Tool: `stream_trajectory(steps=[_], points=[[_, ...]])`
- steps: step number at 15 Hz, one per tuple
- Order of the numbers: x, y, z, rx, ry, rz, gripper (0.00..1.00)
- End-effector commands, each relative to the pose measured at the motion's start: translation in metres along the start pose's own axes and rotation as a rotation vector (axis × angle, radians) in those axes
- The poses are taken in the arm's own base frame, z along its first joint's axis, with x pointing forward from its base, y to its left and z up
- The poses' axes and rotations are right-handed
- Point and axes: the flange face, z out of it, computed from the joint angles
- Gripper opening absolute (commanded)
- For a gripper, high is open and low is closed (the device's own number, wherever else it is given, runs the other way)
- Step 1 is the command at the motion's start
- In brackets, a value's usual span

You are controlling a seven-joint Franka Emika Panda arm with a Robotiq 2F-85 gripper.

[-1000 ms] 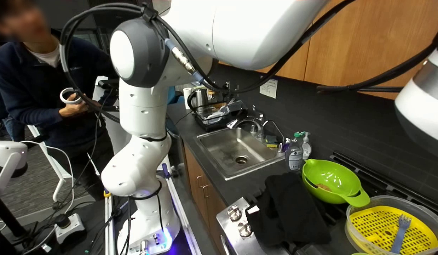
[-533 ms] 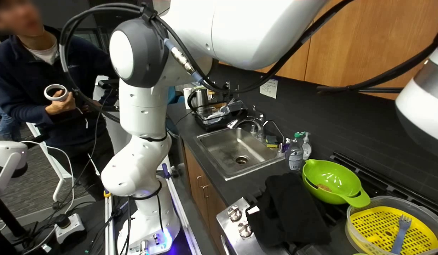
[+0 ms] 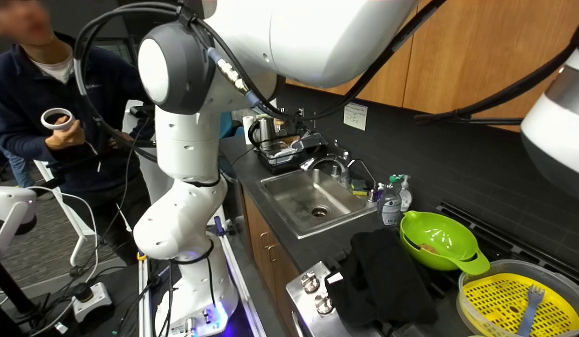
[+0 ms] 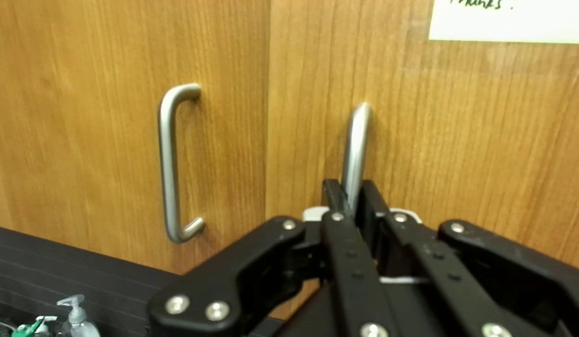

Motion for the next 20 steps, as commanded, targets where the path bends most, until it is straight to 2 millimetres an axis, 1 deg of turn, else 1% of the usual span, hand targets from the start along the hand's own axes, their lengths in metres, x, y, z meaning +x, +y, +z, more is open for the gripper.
stream_trajectory(steps=[1,7,12,20], points=[[-0.017,0.002,-0.032,0.057,0.031,-0.035,0.03],[-0.024,0.007,-0.051,0.086,0.077,-0.059,0.03],[-0.026,0.009,-0.073,0.131,0.110,-0.072,0.03],[-0.025,0.015,-0.110,0.197,0.161,-0.062,0.03]])
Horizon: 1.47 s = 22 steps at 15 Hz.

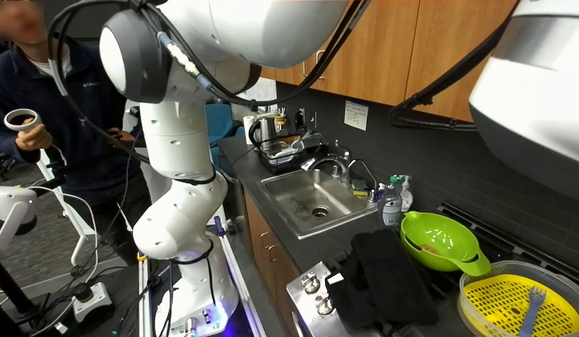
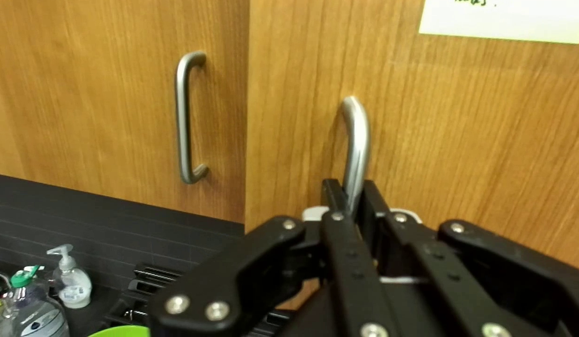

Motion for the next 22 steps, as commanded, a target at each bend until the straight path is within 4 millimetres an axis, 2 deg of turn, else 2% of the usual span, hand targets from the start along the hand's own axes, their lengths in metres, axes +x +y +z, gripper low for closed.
stream_trajectory(steps=[1,5,22], points=[[0.001,-0.006,-0.049,0.111,0.039,-0.032,0.03],[0.003,-0.005,-0.060,0.132,0.051,-0.027,0.03],[0.004,0.000,-0.067,0.166,0.048,-0.009,0.03]])
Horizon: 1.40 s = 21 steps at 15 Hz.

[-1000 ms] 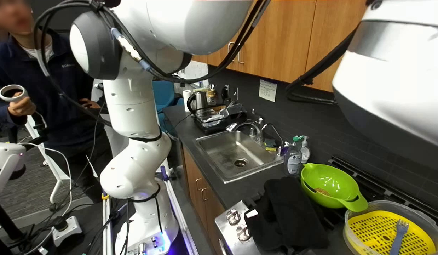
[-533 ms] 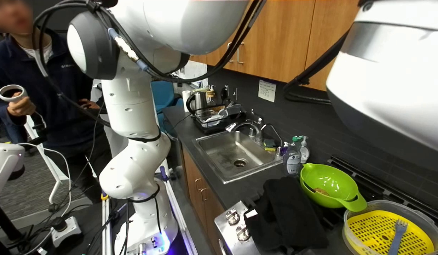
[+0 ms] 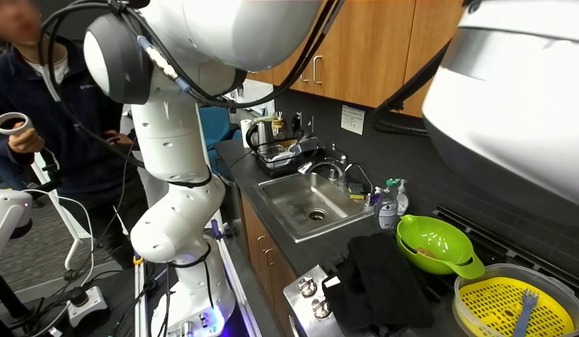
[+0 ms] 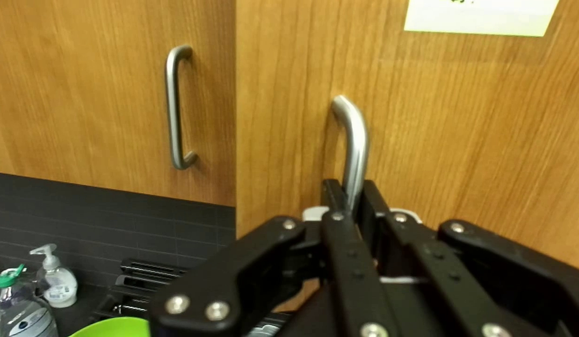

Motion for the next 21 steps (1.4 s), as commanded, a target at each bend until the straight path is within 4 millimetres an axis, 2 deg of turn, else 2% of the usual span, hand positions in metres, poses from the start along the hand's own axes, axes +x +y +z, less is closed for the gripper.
stream_trajectory(steps=[1,21], points=[[0.002,-0.009,-0.039,0.102,0.033,-0.024,0.03],[0.006,0.002,-0.065,0.182,0.024,0.012,0.03]])
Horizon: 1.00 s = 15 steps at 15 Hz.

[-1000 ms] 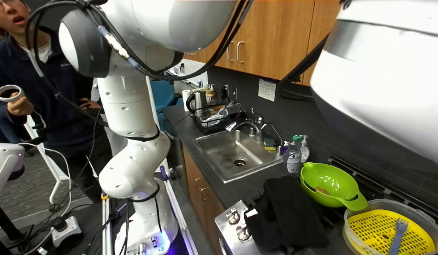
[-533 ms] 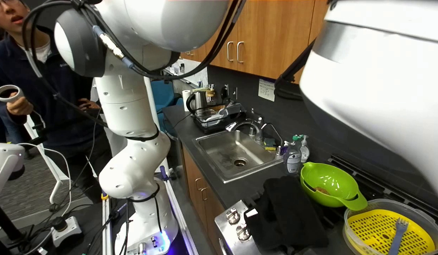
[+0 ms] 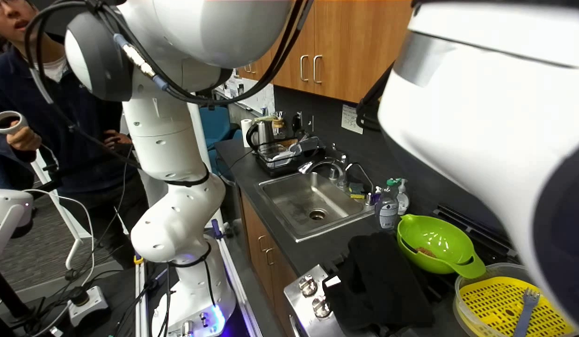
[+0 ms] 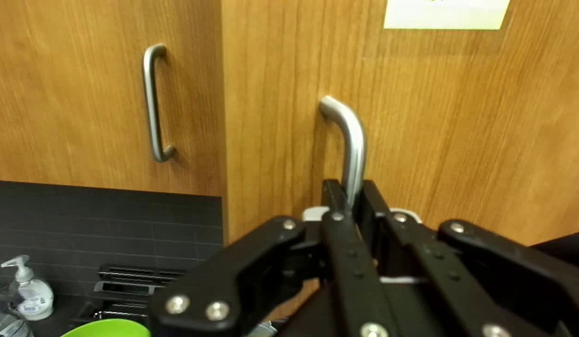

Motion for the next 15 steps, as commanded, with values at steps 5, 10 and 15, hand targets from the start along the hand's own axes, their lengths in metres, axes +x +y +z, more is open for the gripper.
stream_trajectory(steps=[5,10,15], points=[[0.003,-0.004,-0.043,0.126,0.026,-0.005,0.03],[0.004,-0.006,-0.048,0.155,0.028,0.002,0.03],[-0.006,0.005,-0.055,0.173,0.027,0.005,0.03]])
